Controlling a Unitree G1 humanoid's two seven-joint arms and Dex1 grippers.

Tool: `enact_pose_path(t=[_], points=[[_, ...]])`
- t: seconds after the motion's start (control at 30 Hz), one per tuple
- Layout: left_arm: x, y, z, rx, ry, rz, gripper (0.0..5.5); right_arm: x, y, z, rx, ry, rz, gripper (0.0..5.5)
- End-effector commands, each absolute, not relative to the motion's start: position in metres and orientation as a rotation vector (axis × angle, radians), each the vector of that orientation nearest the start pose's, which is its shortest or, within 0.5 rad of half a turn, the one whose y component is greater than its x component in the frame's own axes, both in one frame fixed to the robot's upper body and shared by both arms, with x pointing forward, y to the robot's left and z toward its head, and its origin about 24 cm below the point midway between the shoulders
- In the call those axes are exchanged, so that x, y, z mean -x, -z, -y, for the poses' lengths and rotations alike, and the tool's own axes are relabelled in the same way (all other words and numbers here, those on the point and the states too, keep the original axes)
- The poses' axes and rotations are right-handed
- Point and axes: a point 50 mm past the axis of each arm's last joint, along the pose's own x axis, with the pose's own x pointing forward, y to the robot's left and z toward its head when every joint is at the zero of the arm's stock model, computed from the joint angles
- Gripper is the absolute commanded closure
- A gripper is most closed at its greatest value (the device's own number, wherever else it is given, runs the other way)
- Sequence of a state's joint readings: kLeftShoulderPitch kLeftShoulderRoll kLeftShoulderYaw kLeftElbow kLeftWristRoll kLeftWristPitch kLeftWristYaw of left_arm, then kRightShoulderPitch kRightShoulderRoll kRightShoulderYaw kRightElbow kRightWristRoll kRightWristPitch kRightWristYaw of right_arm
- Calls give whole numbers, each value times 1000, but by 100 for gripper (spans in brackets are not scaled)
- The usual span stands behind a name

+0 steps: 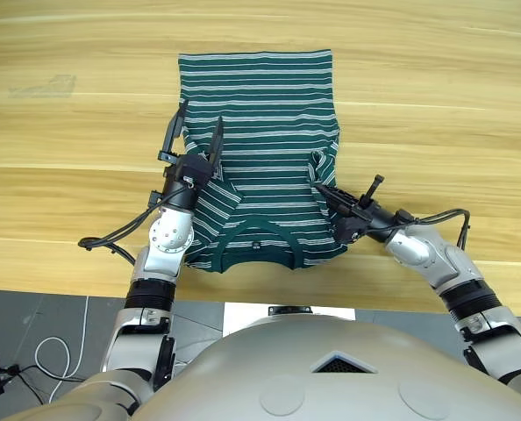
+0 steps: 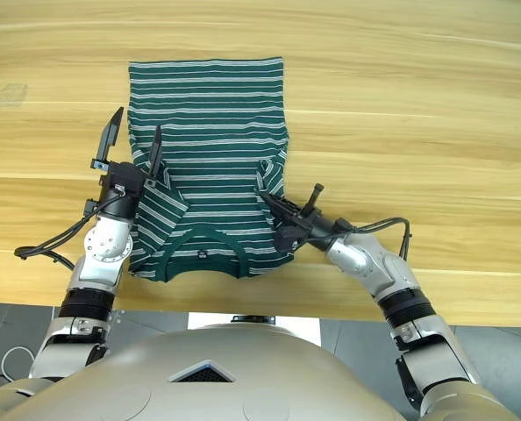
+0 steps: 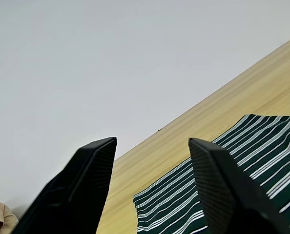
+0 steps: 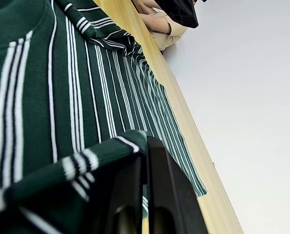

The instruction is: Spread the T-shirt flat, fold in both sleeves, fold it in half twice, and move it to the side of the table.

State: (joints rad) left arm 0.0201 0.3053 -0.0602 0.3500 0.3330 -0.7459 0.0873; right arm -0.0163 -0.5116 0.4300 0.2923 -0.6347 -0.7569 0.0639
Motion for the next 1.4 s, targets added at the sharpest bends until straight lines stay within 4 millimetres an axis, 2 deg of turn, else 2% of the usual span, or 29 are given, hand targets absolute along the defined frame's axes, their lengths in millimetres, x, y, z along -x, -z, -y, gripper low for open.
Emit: enact_pose_path(t=[0.03,0.27,0.43,0.5,0.67,0.77,0.87,0.93,1.03,1.13,1.2,1.3,1.4], points=[[-232,-30,-179,-568,232,385,274,-197,12,140,1029,-978,297,507],[-232,-31,-179,-575,240,391,274,-198,11,145,1037,-1026,281,374],[-233,-30,-178,-579,265,381,274,-194,10,142,1031,-1055,298,302],[-232,-26,-177,-600,309,363,274,-199,4,139,1005,-978,327,263],[-228,-12,-191,-696,430,289,274,-198,-16,122,878,-961,410,263],[-231,-27,-206,-698,412,347,274,-208,-34,124,805,-859,472,263],[-234,-61,-232,-627,278,464,274,-229,-64,152,732,-611,527,263],[-228,-67,-254,-685,219,435,274,-232,-67,179,790,-525,490,263],[-209,-48,-287,-999,248,221,274,-226,-47,227,1067,-504,313,263],[-185,-31,-314,-1306,340,9,274,-216,-34,258,1241,-535,188,263],[-171,-21,-319,-1460,459,-97,274,-214,-31,264,1320,-601,171,263],[-166,-22,-289,-1434,615,-24,274,-217,-32,249,1343,-739,230,263],[-153,-28,-279,-1418,730,-62,274,-209,-34,236,1331,-901,274,263]])
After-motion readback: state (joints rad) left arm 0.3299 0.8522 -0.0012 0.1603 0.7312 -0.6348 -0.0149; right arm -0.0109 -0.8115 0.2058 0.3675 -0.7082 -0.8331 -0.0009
